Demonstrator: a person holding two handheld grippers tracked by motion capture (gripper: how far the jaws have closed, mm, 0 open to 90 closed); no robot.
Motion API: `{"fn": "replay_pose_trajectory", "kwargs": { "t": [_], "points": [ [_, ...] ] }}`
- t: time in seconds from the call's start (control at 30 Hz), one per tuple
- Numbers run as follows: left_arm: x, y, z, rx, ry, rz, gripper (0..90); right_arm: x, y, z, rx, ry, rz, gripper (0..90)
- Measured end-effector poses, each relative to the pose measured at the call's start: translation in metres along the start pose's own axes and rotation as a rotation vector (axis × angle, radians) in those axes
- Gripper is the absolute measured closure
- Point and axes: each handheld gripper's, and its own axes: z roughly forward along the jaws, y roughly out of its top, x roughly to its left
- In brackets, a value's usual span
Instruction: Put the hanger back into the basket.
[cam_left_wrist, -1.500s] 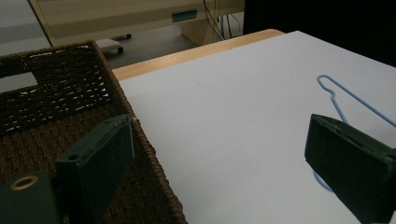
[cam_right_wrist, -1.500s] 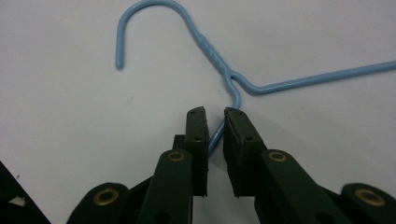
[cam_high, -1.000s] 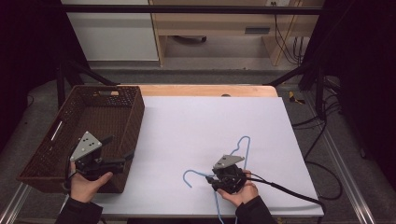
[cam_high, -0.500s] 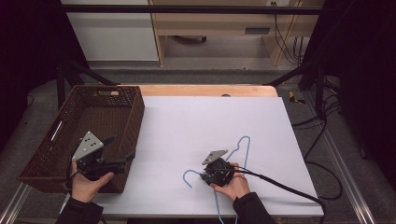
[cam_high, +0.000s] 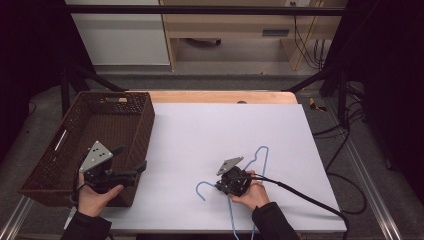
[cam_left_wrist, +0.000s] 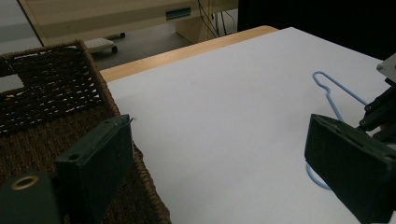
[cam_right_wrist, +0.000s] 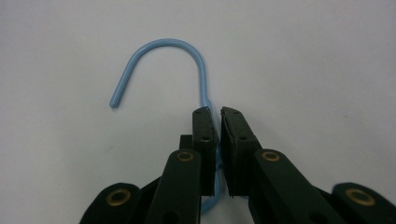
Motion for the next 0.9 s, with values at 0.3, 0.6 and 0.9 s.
{"fn": "replay_pose_trajectory", "kwargs": {
  "t": [0.3,0.6,0.9],
  "points": [
    [-0.004,0.000,0.003,0.007,-0.012,0.006,7.7,0.000,0.003,-0.008,-0.037,-0.007,0.011,86.2],
    [-0.014,0.000,0.008,0.018,-0.039,0.009,7.7,-0.002,0.006,-0.022,-0.106,-0.023,0.008,86.2],
    [-0.055,0.005,0.015,0.046,-0.158,0.014,8.2,-0.002,0.009,-0.042,-0.180,-0.038,0.004,86.2]
  ]
}}
